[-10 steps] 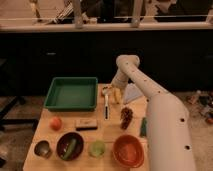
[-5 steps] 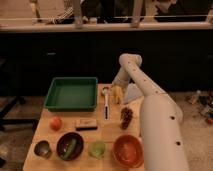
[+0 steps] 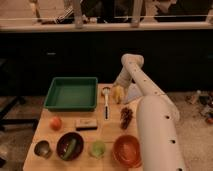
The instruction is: Place banana in red bowl
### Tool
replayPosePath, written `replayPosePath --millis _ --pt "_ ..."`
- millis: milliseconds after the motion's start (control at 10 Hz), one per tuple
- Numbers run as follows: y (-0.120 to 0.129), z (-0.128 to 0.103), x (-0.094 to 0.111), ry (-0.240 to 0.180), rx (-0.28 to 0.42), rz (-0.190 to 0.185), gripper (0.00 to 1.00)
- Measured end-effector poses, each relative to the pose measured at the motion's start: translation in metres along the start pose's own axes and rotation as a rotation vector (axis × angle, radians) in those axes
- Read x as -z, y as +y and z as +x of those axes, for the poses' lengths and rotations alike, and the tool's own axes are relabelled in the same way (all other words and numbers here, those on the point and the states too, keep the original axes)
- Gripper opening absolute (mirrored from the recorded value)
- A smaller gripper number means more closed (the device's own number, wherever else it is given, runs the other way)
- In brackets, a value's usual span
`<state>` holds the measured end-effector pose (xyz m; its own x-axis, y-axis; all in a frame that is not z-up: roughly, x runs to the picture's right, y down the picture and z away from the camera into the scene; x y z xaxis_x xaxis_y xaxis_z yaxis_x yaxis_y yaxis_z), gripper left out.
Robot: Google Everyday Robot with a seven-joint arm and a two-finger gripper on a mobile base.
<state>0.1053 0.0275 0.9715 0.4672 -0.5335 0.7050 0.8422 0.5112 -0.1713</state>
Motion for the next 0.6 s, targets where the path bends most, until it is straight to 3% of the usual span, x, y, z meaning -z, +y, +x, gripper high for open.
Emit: replayPosePath --millis 600 --pt "0.015 -0.014 -0.001 -0.015 -0.032 0.007 0.69"
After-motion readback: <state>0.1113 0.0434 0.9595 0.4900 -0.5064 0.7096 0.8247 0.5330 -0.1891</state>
